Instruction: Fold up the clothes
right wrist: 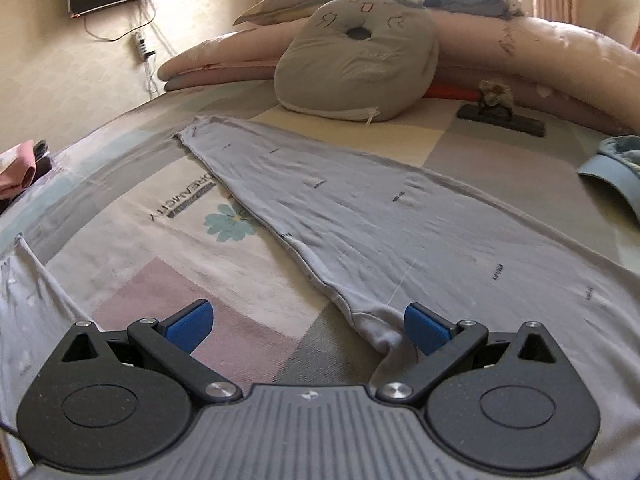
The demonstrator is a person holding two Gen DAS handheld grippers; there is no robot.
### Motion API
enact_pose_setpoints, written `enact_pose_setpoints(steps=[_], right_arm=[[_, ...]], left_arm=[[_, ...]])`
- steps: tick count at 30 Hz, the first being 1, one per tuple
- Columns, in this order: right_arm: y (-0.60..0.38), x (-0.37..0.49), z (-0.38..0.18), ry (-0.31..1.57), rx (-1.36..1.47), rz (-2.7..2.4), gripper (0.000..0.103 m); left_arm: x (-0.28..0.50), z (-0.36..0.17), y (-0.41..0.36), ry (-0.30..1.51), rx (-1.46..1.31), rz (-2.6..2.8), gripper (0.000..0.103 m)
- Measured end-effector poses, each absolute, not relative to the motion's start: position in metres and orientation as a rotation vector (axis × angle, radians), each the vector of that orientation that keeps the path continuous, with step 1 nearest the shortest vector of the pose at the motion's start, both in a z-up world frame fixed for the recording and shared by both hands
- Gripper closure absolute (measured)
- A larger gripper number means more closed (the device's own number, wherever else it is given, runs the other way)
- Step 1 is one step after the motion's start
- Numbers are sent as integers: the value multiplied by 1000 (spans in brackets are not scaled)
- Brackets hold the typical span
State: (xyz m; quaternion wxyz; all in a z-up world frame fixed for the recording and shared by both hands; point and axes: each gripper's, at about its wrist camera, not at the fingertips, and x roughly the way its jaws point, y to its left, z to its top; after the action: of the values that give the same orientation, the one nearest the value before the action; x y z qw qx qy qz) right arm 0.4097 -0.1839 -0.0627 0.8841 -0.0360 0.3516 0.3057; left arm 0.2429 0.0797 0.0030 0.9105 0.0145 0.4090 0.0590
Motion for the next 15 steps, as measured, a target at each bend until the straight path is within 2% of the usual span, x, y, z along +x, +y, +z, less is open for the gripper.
enact_pose_setpoints(steps=[3,10,15], right_arm=[[-184,419,-77,789,-62,650,0],[-185,396,-70,833,6,800,0],[-227,384,-47,759,74,683,0]], left_arm=[[239,3,69,854,45,129,18],[247,1,54,871,65,135,18],[259,1,42,860,78,71,18]])
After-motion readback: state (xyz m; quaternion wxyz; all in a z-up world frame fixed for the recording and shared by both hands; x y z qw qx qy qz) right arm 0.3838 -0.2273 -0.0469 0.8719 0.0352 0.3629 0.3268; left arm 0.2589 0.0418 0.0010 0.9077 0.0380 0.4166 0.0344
